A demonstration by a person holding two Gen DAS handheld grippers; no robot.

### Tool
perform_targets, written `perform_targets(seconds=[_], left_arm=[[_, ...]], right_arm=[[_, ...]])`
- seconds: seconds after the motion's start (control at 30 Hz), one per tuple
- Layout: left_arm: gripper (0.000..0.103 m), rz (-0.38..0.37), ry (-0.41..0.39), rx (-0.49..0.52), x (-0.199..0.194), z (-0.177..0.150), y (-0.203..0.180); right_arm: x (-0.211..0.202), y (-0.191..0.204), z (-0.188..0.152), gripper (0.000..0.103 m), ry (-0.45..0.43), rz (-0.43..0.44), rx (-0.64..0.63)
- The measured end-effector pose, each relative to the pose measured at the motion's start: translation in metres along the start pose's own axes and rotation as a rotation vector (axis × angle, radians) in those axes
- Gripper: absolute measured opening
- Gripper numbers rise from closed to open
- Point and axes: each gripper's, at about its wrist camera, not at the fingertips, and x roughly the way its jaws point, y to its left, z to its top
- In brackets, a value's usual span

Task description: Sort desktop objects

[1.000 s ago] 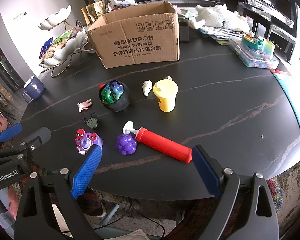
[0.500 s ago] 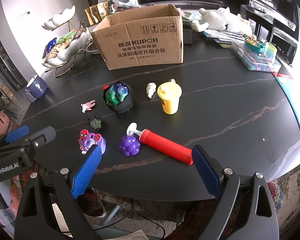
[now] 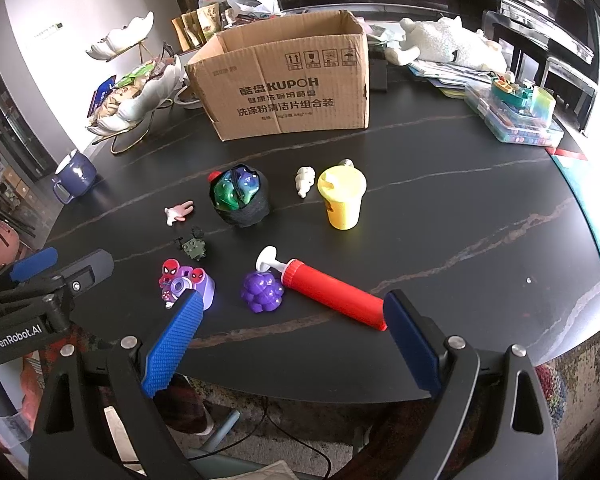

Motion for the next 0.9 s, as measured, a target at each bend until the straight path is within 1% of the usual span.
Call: perform_targets(seconds=[0.27, 0.4, 0.6, 0.73, 0.9], left_arm=[[0.102, -0.022, -0.007, -0.009, -0.0005, -0.0001, 0.0021], [0.102, -0.002, -0.023, -0.030, -0.0028, 0.0009, 0.0045], [0.102, 0.003, -0.002, -0.020, 0.0008, 0.0015, 0.0039], [0.102, 0.042, 0.013, -0.019, 0.0034, 0.0019, 0.0029], [0.102, 0.023, 0.013, -0.028, 0.0010, 0.0029, 0.0047]], right_arm=[[0.0009, 0.0008, 0.0005, 0.090, -0.002, 0.004, -0.004], [0.0012, 0.0009, 0.0003, 0.090, -0.004, 0.007, -0.002], [0.0014, 0.0000, 0.0007, 0.090, -0.005, 0.010, -0.001], [0.0021, -0.0004, 0.0009, 0.090, -0.008, 0.012, 0.000], [0.0016, -0.0003, 0.0009, 0.090, -0.016, 0.016, -0.003]])
